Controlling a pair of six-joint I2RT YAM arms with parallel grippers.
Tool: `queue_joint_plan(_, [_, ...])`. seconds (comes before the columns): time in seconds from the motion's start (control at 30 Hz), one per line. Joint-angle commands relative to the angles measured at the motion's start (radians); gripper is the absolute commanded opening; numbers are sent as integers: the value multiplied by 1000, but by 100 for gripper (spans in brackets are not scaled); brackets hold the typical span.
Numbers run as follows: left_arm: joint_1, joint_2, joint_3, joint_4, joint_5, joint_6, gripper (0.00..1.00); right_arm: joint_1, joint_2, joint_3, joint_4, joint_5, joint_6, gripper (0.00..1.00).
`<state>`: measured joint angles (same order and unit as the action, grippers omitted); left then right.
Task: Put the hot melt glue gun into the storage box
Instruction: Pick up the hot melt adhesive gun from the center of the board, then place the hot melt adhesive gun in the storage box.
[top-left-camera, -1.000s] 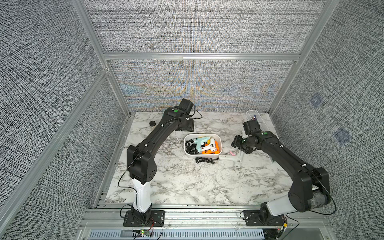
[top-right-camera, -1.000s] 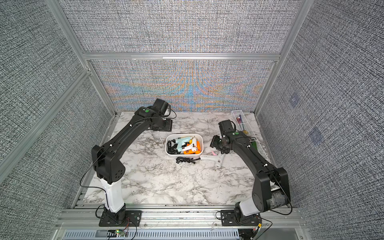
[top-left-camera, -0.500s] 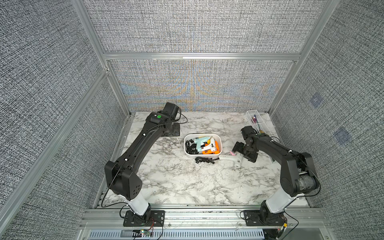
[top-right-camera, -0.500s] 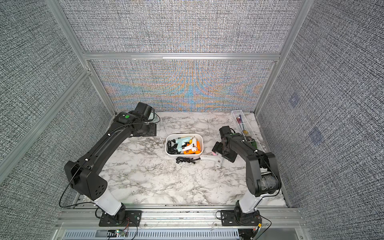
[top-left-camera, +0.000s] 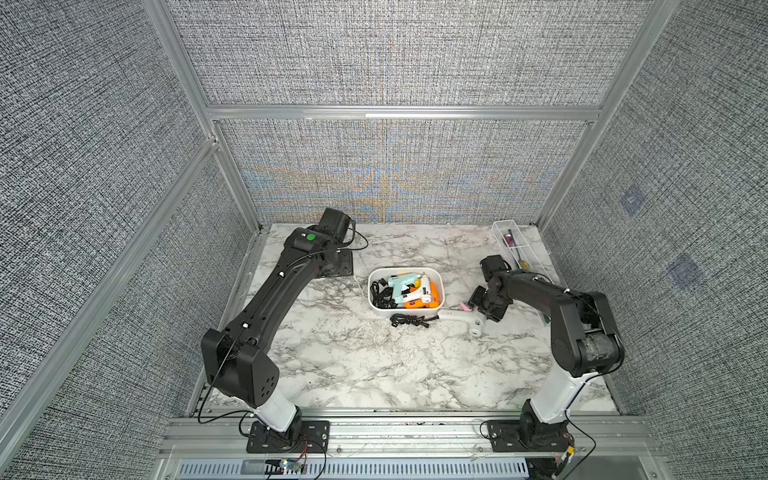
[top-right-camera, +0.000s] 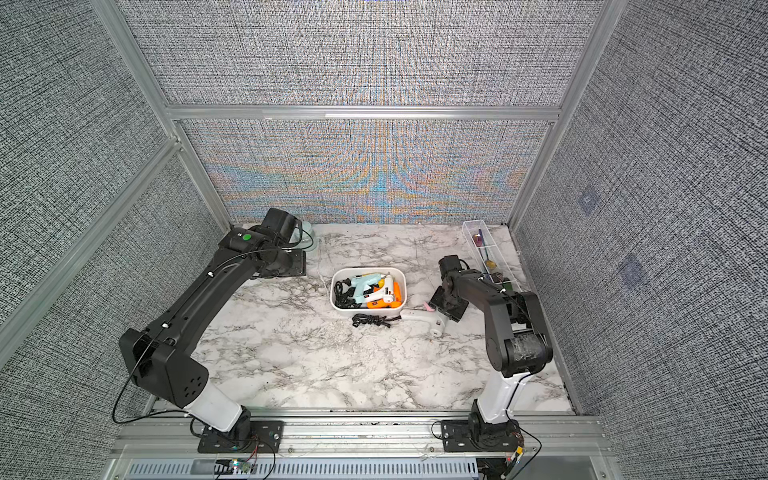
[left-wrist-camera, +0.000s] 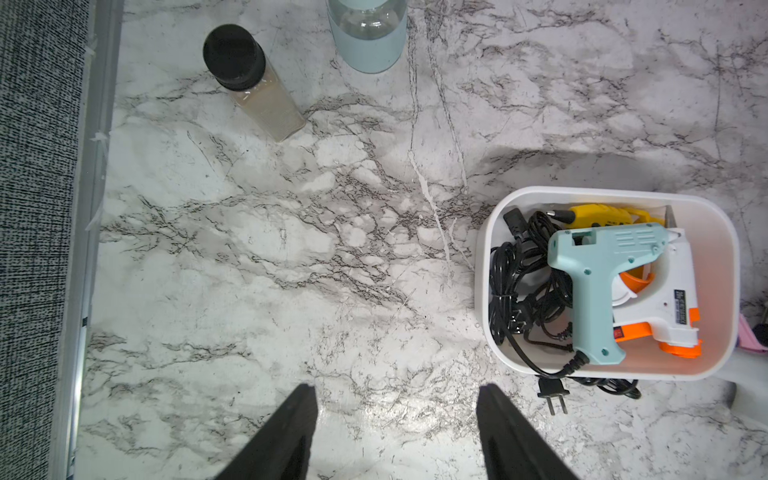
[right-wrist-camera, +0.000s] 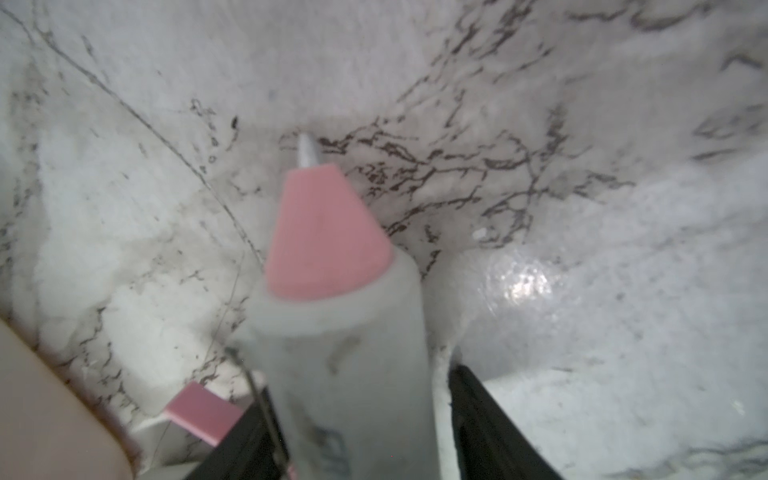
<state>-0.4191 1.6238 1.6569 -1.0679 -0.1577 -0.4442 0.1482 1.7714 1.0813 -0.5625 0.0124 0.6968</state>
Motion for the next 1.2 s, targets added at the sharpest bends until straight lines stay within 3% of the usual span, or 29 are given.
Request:
queue_joint_plan(0.0, [1,6,9,6,-6,1,66,-17,-50,-4,-34,13,-43,50])
queue_joint_plan(0.2, [6,11,23,3,-9,7,66,-42,-177,103,-178,78,-169,31])
queue_joint_plan(0.4, [9,24,35,3,-6,9,66,-45,-264,263,-312,93,-261,23])
queue_joint_plan(0.67, [8,18,27,8,8,0,66,-45,-312,431,-249,-115,-275,22])
queue_joint_plan(0.93, [17,-13,-17,42,47,-26,66,68,-176,595,-106,-221,-214,22])
queue_joint_plan(1.17, [32,-45,-37,31,38,-23,66,188,3,671,-95,-134,-218,22])
